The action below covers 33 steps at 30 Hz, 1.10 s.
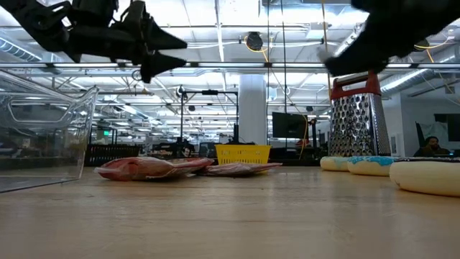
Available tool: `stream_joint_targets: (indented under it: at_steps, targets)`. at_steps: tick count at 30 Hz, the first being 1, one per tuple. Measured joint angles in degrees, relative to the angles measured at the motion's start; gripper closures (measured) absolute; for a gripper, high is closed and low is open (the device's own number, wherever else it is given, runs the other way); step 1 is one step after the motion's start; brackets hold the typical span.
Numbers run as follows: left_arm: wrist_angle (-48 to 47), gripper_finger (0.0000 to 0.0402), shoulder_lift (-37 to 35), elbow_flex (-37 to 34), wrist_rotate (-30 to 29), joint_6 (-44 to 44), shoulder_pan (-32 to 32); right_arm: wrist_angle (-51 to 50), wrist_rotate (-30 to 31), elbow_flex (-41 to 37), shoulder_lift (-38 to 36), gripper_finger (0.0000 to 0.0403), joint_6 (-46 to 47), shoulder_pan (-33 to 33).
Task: Pick & Place Food Item
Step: Put the green food coloring bottle into the black bin
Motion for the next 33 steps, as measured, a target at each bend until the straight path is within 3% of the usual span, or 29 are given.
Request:
stream_joint_targets:
  at_steps: [6, 10, 23, 33]
  targets:
    - [11.41, 0.0146, 8.07, 0.02, 0.54, 1.68, -6.17, 34.26, -14.66, -10.41, 2.6, 0.0338, -14.09, -11.26]
    - [12.68, 0.0146, 13.53, 3.2, -0.19, 3.21, -9.4, 46.16, -18.74, -13.09, 5.76, 0.0337, -17.44, -14.37]
    - [11.98, 0.0146, 33.73, 22.76, 1.59, 11.16, -16.86, 56.74, -19.87, -13.1, 12.92, 0.0337, -19.43, -15.44]
    - [12.32, 0.0146, 38.98, 29.59, 1.53, 11.52, -19.63, 60.03, -20.76, -13.1, 12.92, 0.0338, -22.24, -15.47]
